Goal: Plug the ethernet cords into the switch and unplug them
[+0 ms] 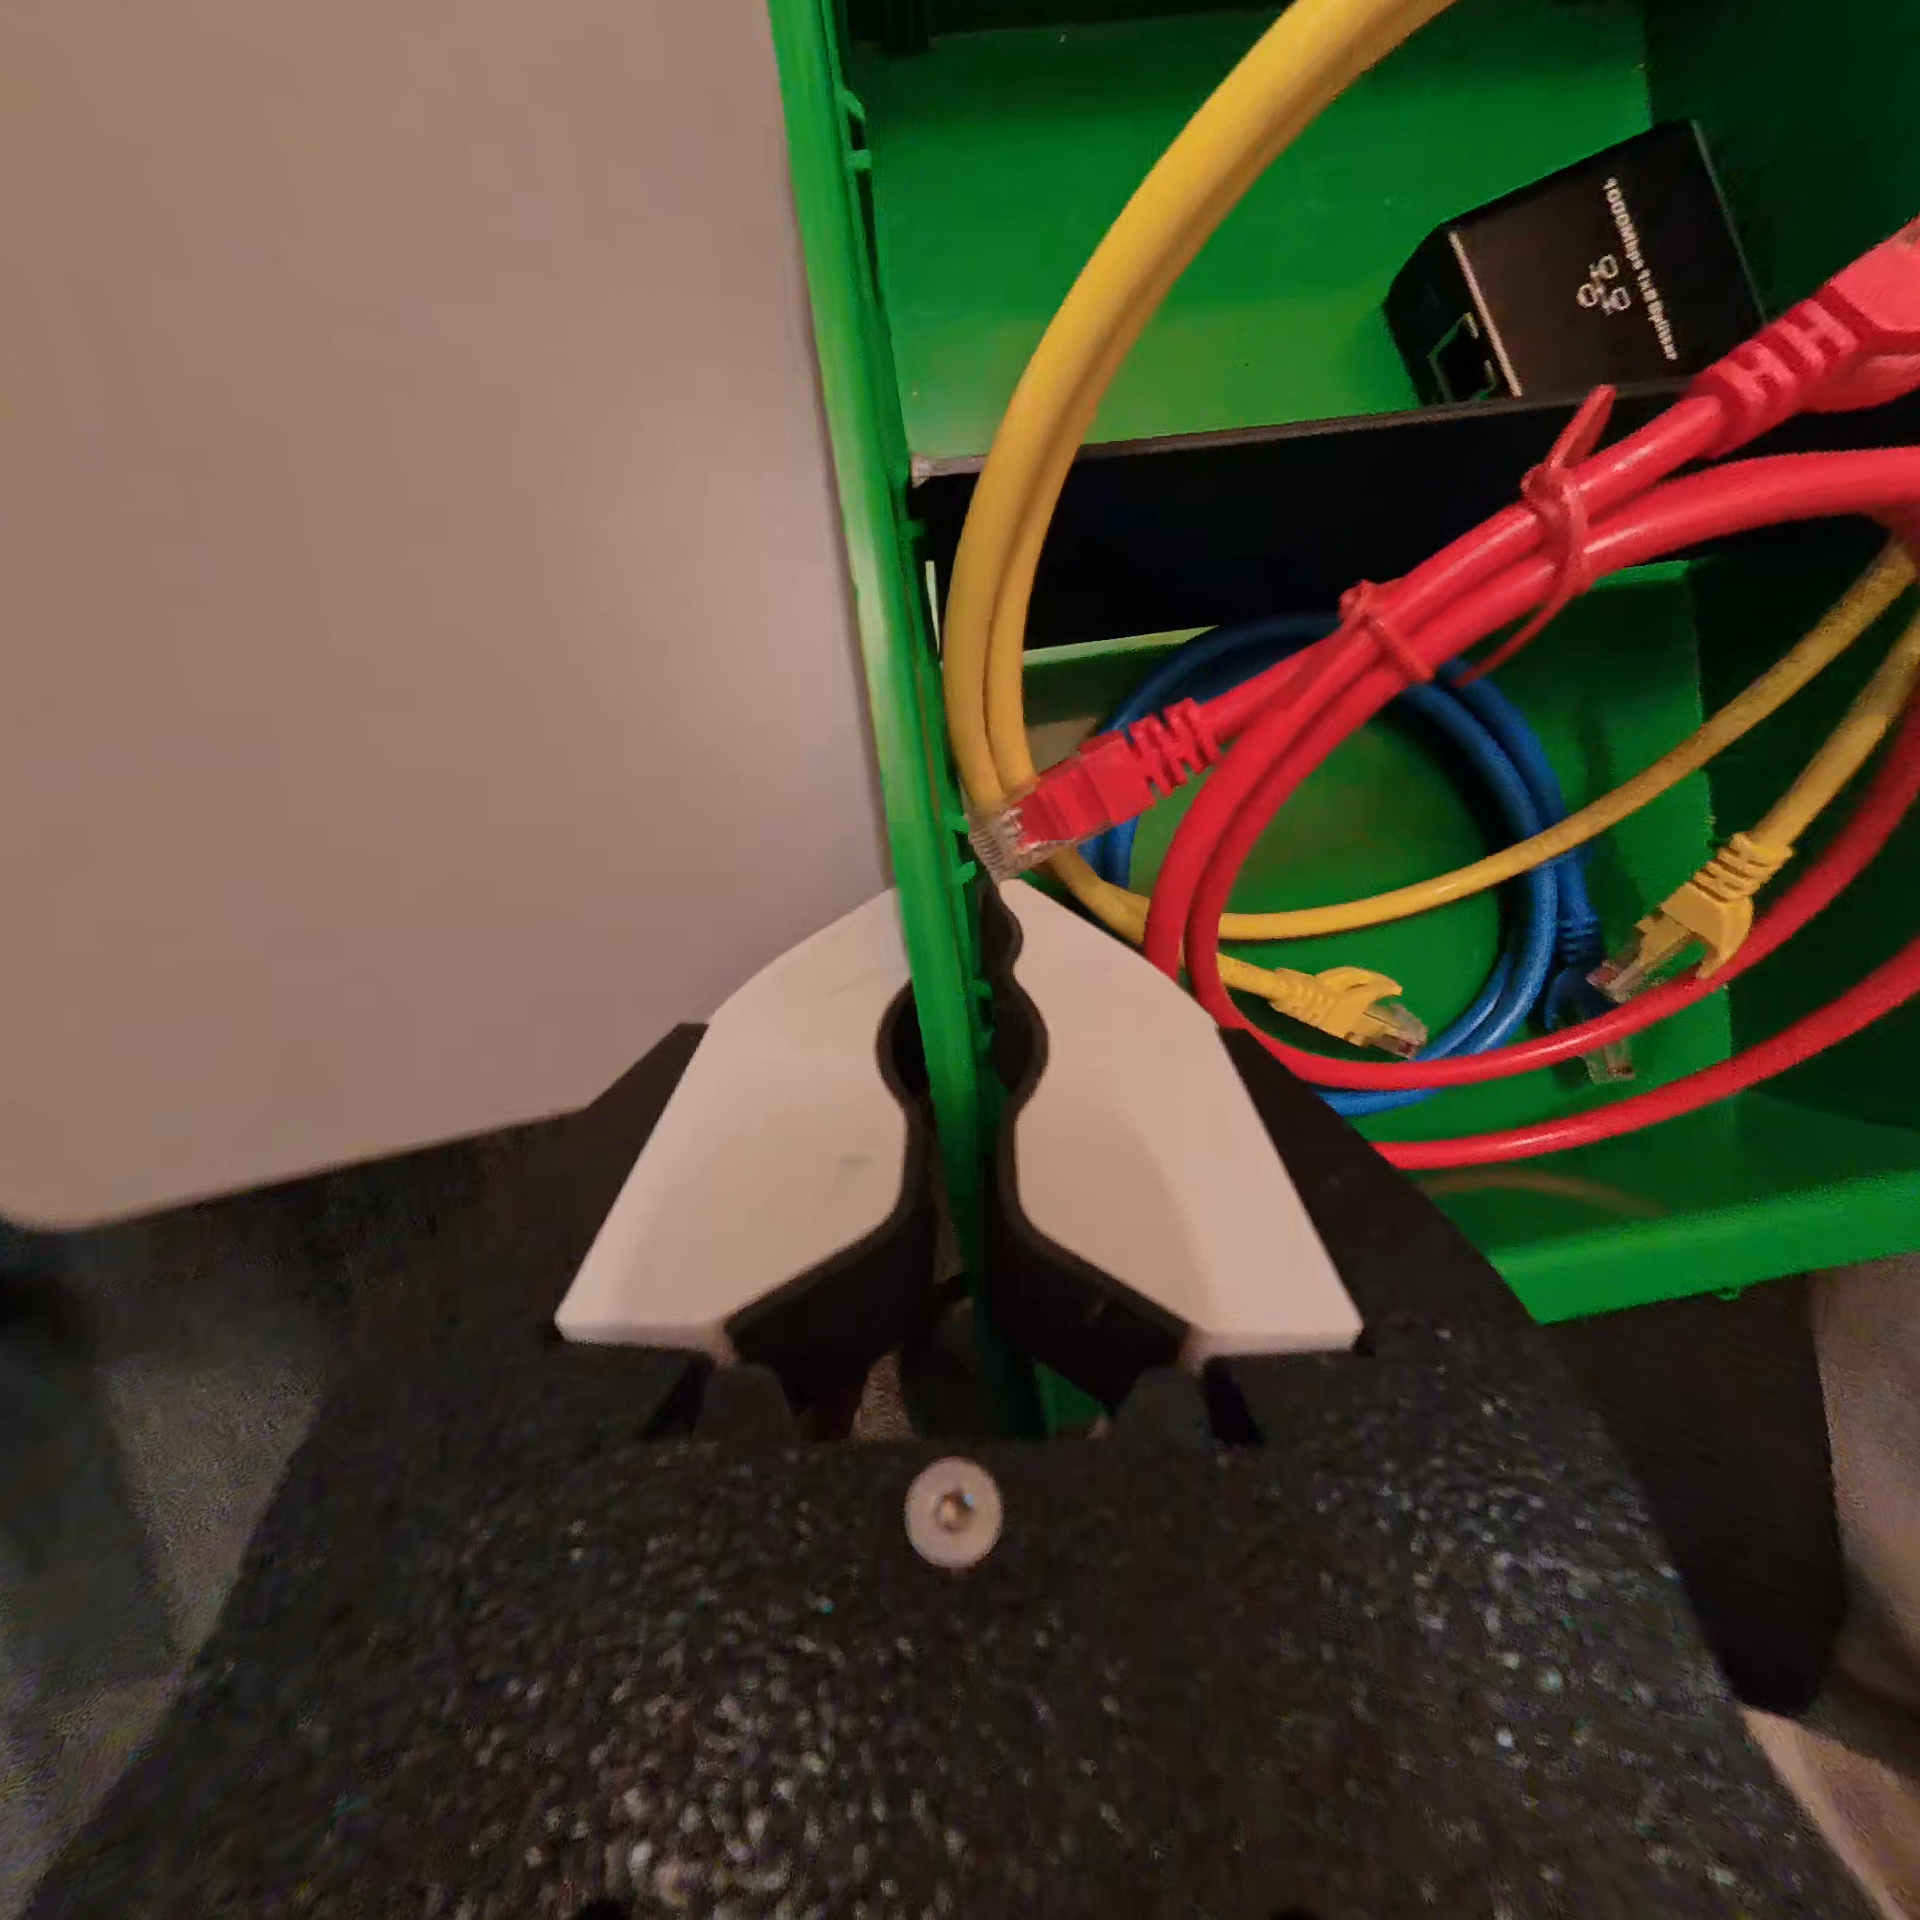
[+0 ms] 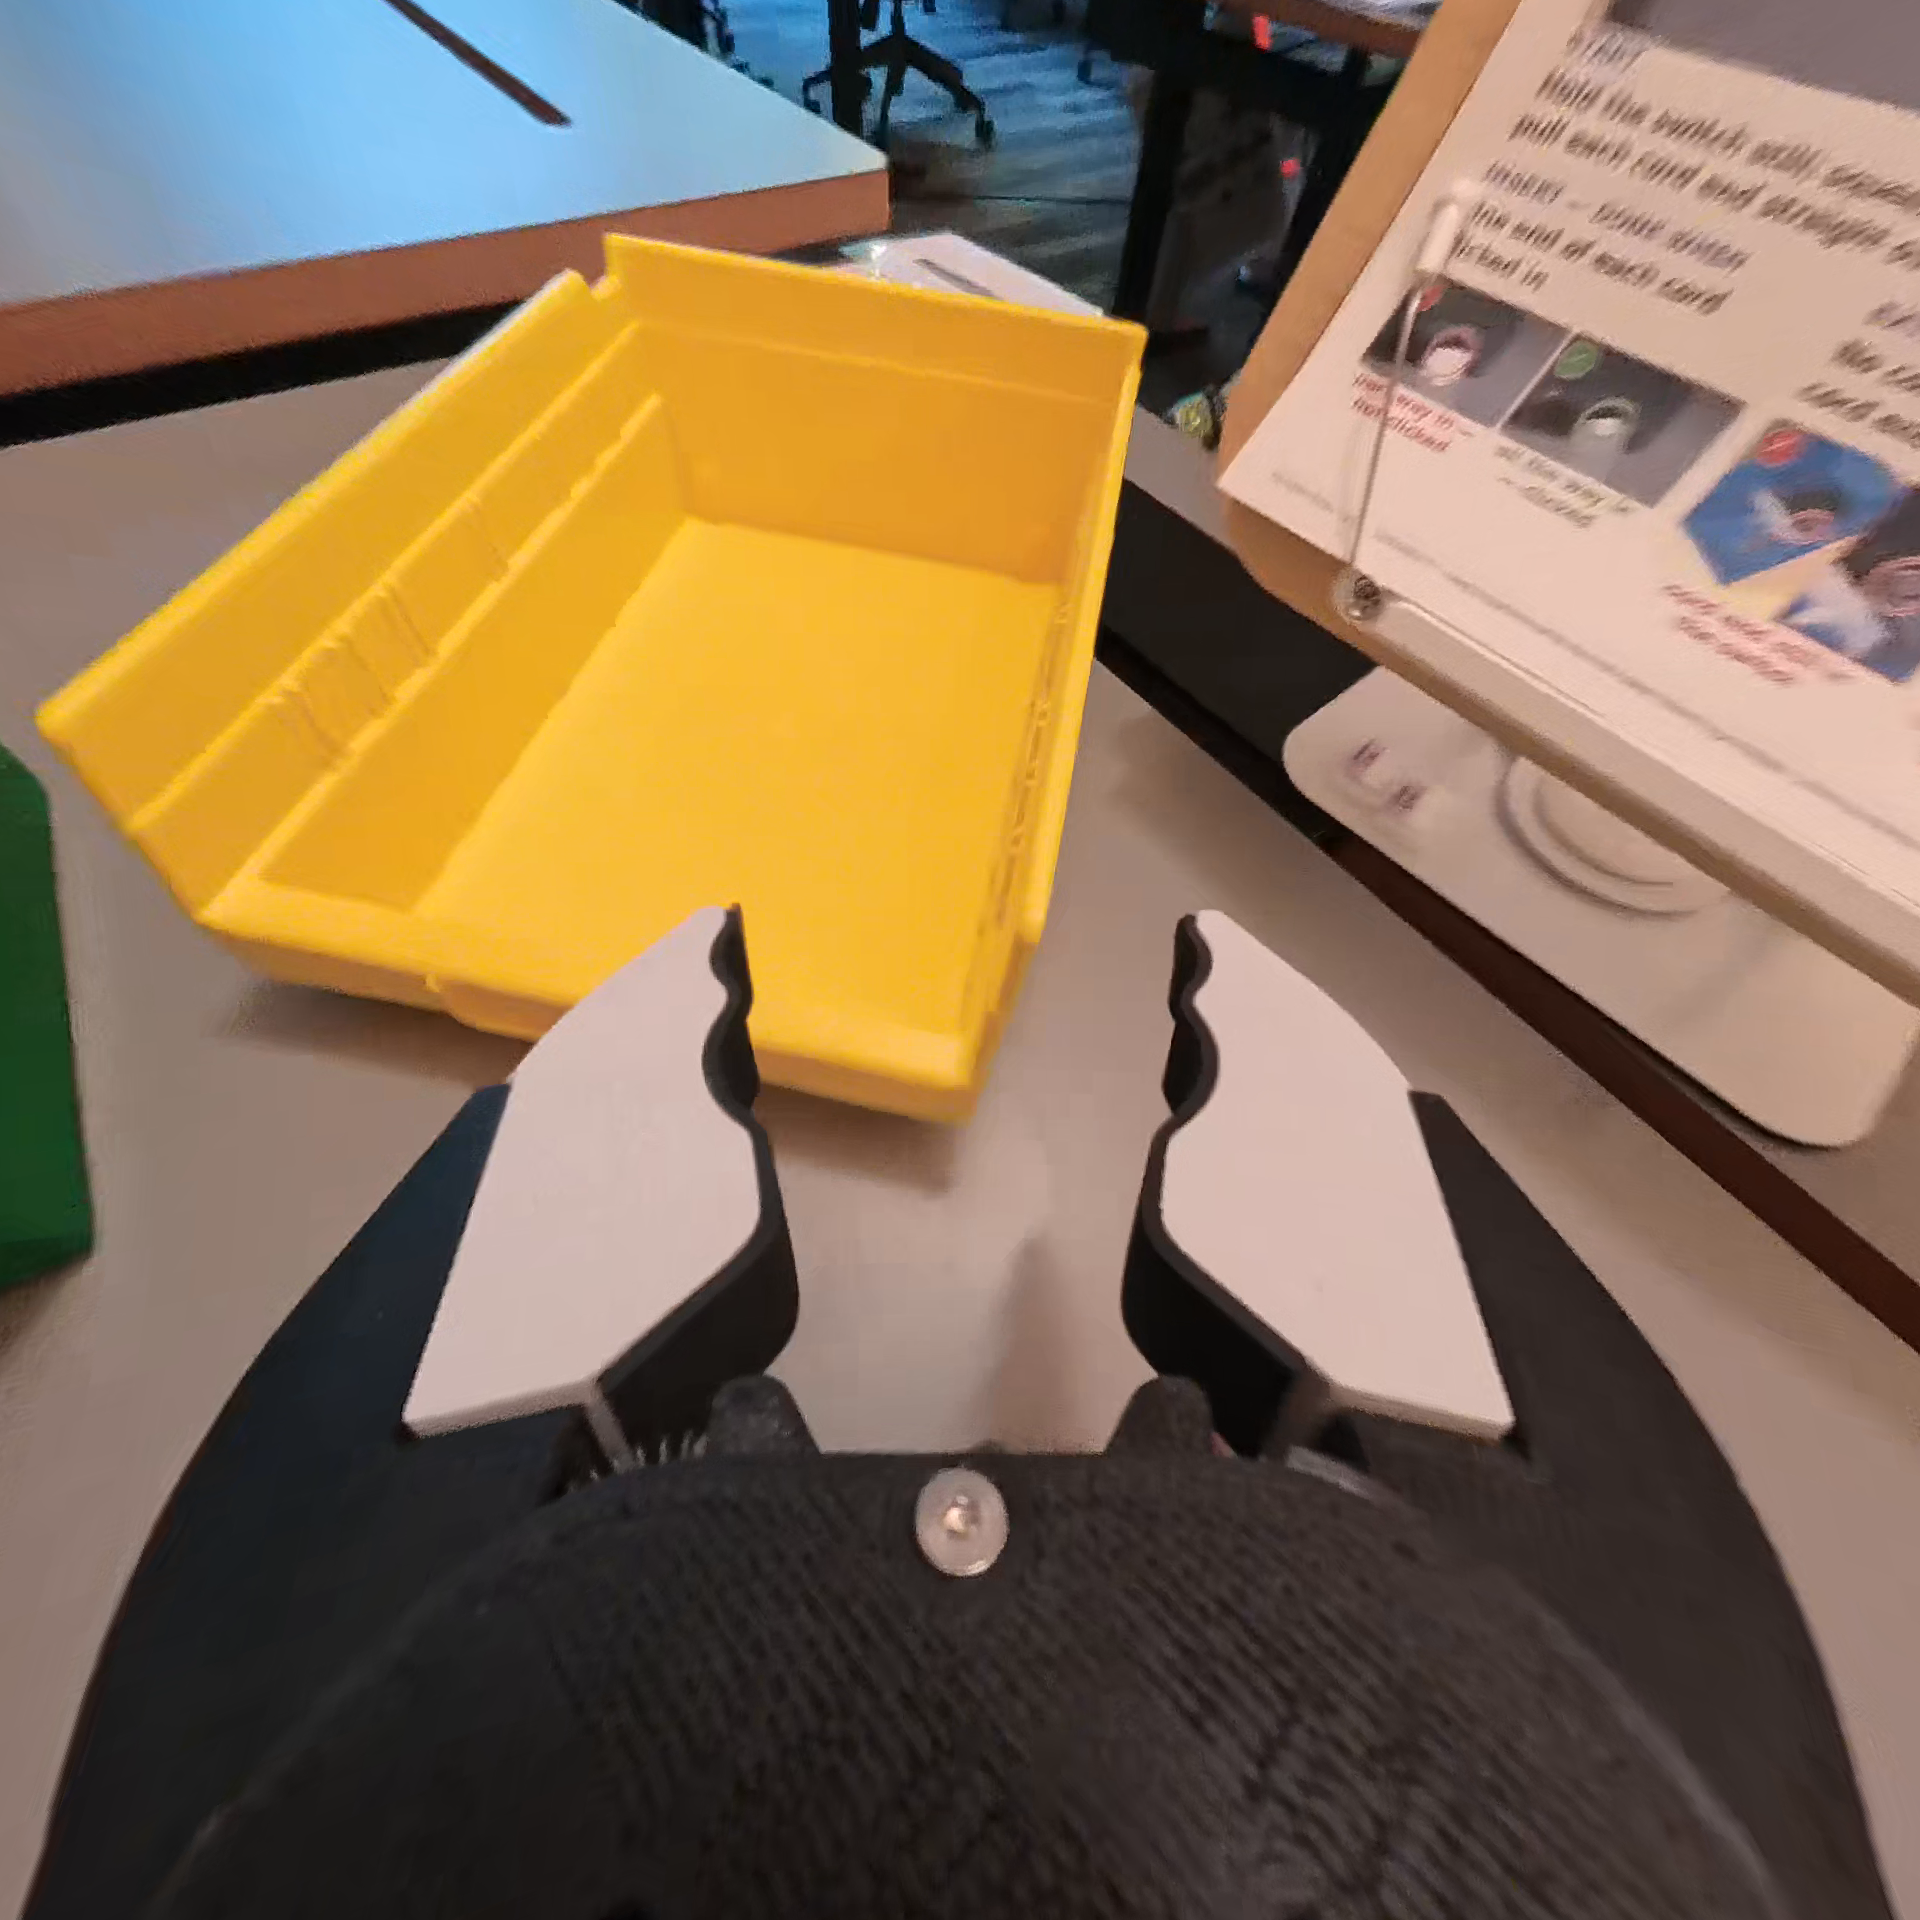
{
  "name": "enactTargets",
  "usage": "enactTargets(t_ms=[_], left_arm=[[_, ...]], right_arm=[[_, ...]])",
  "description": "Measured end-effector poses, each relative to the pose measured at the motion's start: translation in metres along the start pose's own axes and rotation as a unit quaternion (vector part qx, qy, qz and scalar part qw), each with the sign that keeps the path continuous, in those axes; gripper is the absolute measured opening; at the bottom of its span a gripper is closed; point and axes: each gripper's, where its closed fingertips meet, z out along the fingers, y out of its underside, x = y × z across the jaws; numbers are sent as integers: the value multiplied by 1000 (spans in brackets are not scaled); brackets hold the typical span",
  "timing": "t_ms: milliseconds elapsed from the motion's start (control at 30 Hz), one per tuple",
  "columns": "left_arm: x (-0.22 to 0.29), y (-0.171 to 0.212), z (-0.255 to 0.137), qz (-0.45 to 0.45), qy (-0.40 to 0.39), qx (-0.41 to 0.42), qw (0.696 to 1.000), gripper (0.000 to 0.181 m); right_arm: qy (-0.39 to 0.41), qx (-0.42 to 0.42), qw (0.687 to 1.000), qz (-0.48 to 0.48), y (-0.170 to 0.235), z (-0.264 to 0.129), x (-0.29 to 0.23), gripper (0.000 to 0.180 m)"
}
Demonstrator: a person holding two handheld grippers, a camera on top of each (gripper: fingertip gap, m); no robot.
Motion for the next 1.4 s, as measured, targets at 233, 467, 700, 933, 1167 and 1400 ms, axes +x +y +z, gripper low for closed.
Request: enactTargets(t_ms=[233,467,700,933,1167,1400], left_arm=[[-53,5,-8,-117,-78,16,990,6],[-76,-2,-6,-152,-108,21,982,6],[-77,-15,1,-147,-106,17,983,6],[-76,-51,22,-142,-99,17,985,6],[-66,-135,71,-110,-88,15,990,6],[-54,-229,127,-63,-57,10,996,6]], right_arm=[[30,-60,998,-22,7,54,17,8],[40,-69,996,-50,16,25,10,9],[31,-27,999,-14,53,-106,16,6],[136,-41,989,26,129,-290,65,7],[325,-3,929,179,208,-407,167,5],[399,-2,882,249,241,-428,245,6]])
